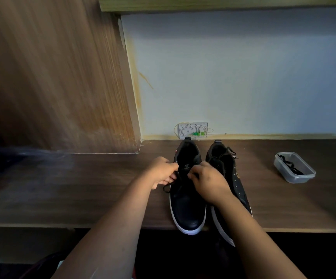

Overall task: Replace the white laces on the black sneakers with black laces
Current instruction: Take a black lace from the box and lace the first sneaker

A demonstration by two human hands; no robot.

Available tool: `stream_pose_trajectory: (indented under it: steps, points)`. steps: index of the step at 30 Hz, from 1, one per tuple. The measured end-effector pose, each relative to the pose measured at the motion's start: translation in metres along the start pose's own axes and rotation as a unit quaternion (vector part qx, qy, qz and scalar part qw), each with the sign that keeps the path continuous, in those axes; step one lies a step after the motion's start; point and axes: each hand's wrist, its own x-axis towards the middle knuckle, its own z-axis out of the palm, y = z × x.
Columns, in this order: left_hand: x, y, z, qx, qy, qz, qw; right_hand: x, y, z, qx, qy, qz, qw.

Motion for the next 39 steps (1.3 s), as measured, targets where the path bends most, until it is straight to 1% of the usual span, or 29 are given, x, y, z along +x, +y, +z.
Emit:
stream_pose_trajectory:
  steps: [2,4,5,6,9,10,12,14,16,17,18,19,20,21,22,23,24,26,27,29,31,32,33,34,35,36,37,38,39]
  points:
    - [0.001,-0.001,0.000,0.001,-0.003,0.001,1.000,0.005,0.011,-0.016,0.062,0.079,0.048,0.994]
    - [0.001,0.000,0.000,0.005,-0.007,0.000,1.000,0.009,0.027,-0.038,0.112,0.168,0.110,0.973]
    - [0.001,0.000,0.001,0.008,-0.009,-0.001,1.000,0.010,0.035,-0.049,0.132,0.191,0.142,0.962]
    - [0.002,0.000,0.001,0.012,-0.011,-0.002,1.000,0.009,0.042,-0.059,0.146,0.195,0.168,0.955]
    - [0.001,-0.001,0.001,0.044,-0.024,-0.001,0.999,0.007,0.055,-0.068,0.183,0.135,0.209,0.951]
    - [0.001,-0.001,0.001,0.061,-0.032,0.000,0.998,0.006,0.053,-0.066,0.196,0.124,0.210,0.950]
    - [0.002,-0.004,0.001,0.093,-0.037,0.005,0.995,0.006,0.050,-0.062,0.211,0.131,0.201,0.948]
    - [0.004,-0.007,0.003,0.117,-0.010,0.033,0.992,0.006,0.045,-0.060,0.230,0.143,0.196,0.942]
    - [0.004,-0.007,0.008,0.122,0.059,0.109,0.985,0.006,0.039,-0.060,0.266,0.172,0.194,0.928]
    - [0.002,-0.006,0.012,0.119,0.082,0.167,0.975,0.006,0.035,-0.060,0.303,0.182,0.186,0.917]
    - [-0.001,-0.003,0.015,0.119,0.085,0.229,0.962,0.006,0.031,-0.060,0.348,0.180,0.168,0.905]
    - [-0.004,0.000,0.020,0.126,0.065,0.280,0.950,0.005,0.025,-0.060,0.395,0.166,0.145,0.892]
    - [-0.006,0.004,0.026,0.122,0.030,0.306,0.944,0.004,0.019,-0.060,0.433,0.143,0.114,0.883]
    - [-0.010,0.008,0.032,0.099,-0.011,0.313,0.944,0.003,0.013,-0.060,0.456,0.118,0.081,0.878]
    - [-0.014,0.012,0.038,0.051,-0.052,0.308,0.949,0.002,0.008,-0.059,0.458,0.098,0.051,0.882]
    - [-0.017,0.016,0.041,-0.005,-0.076,0.299,0.951,0.002,0.005,-0.058,0.450,0.087,0.030,0.888]
    - [-0.021,0.021,0.040,-0.064,-0.076,0.293,0.951,0.003,0.005,-0.055,0.428,0.089,0.024,0.899]
    - [-0.025,0.030,0.029,-0.192,-0.040,0.252,0.948,0.006,0.012,-0.049,0.374,0.104,0.051,0.920]
    - [-0.026,0.034,0.020,-0.275,-0.021,0.222,0.935,0.006,0.016,-0.048,0.363,0.107,0.074,0.923]
    - [-0.028,0.040,-0.004,-0.418,0.011,0.177,0.891,0.007,0.026,-0.047,0.389,0.120,0.112,0.906]
    - [-0.029,0.042,-0.030,-0.517,0.055,0.159,0.839,0.009,0.033,-0.049,0.427,0.147,0.149,0.880]
    - [-0.031,0.041,-0.042,-0.549,0.078,0.160,0.816,0.009,0.036,-0.051,0.447,0.155,0.159,0.867]
    - [-0.032,0.040,-0.053,-0.566,0.099,0.165,0.802,0.009,0.038,-0.053,0.458,0.157,0.162,0.860]
    - [-0.033,0.038,-0.064,-0.563,0.119,0.168,0.801,0.008,0.040,-0.054,0.453,0.156,0.158,0.863]
    - [-0.033,0.034,-0.073,-0.539,0.144,0.167,0.813,0.008,0.040,-0.055,0.417,0.152,0.144,0.884]
    - [-0.033,0.030,-0.080,-0.495,0.175,0.159,0.836,0.007,0.040,-0.055,0.338,0.136,0.117,0.924]
    - [-0.031,0.025,-0.084,-0.429,0.211,0.147,0.866,0.006,0.039,-0.053,0.221,0.107,0.085,0.966]
    - [-0.028,0.019,-0.087,-0.343,0.246,0.133,0.897,0.004,0.036,-0.049,0.098,0.078,0.057,0.990]
    - [-0.025,0.013,-0.088,-0.245,0.268,0.117,0.924,0.003,0.032,-0.044,-0.001,0.056,0.040,0.998]
